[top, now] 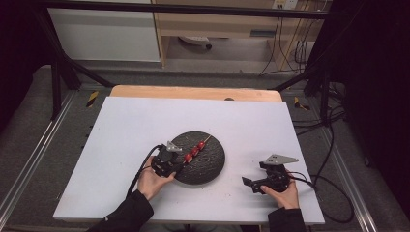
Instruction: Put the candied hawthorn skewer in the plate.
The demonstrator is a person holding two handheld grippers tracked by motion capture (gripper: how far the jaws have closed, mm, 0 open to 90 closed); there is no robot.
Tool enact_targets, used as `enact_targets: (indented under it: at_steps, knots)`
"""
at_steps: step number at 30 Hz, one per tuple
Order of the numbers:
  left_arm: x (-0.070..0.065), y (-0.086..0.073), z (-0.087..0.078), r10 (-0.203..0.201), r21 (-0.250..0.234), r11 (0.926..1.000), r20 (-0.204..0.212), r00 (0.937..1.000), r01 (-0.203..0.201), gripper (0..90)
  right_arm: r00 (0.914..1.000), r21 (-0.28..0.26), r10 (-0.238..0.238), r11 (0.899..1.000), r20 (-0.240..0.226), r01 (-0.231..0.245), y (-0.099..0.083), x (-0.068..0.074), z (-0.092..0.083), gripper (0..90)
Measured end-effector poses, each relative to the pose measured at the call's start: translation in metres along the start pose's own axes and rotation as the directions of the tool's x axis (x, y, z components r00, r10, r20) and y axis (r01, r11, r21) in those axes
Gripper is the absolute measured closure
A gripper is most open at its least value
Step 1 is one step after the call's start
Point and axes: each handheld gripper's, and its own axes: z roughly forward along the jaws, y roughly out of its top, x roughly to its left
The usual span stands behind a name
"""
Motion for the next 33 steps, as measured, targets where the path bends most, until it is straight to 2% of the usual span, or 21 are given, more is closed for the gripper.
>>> enact_targets:
  at_steps: [3, 6, 10, 18, 21, 26, 31, 33]
  knots:
    - [0.002, -0.001, -0.003, 0.003, -0.017, 0.9999, 0.013, 0.9999, -0.002, 85.1, 1.0000, 0.003, 0.002, 1.000, 0.003, -0.002, 0.000, 0.000, 0.000, 0.6]
    - [0.004, -0.002, -0.009, 0.014, -0.044, 0.9989, 0.034, 0.9993, -0.012, 78.7, 1.0000, 0.002, 0.001, 1.000, 0.004, -0.001, 0.000, 0.000, 0.000, 0.6]
    - [0.010, -0.006, -0.020, 0.037, -0.088, 0.9956, 0.068, 0.9970, -0.031, 66.0, 1.0000, -0.004, 0.006, 1.000, 0.002, -0.006, 0.000, 0.000, 0.000, 0.6]
    - [0.024, -0.018, -0.041, 0.099, -0.158, 0.9838, 0.084, 0.9915, -0.085, 40.1, 0.9999, -0.006, 0.012, 1.000, 0.002, -0.012, 0.000, 0.000, 0.001, 0.6]
    - [0.032, -0.025, -0.050, 0.121, -0.176, 0.9783, 0.057, 0.9910, -0.109, 34.3, 0.9999, -0.005, 0.012, 1.000, 0.003, -0.012, 0.000, 0.000, 0.000, 0.6]
    - [0.045, -0.037, -0.060, 0.124, -0.199, 0.9733, 0.038, 0.9915, -0.114, 22.8, 0.9998, -0.006, 0.017, 1.000, 0.003, -0.017, 0.000, 0.000, -0.001, 0.6]
    - [0.057, -0.054, -0.070, 0.117, -0.205, 0.9721, 0.001, 0.9932, -0.114, 11.9, 0.9998, -0.009, 0.019, 1.000, 0.003, -0.019, 0.001, 0.000, -0.002, 0.6]
    - [0.061, -0.061, -0.073, 0.104, -0.207, 0.9731, -0.001, 0.9946, -0.102, 9.7, 0.9999, -0.009, 0.017, 1.000, 0.004, -0.017, 0.001, 0.000, -0.001, 0.6]
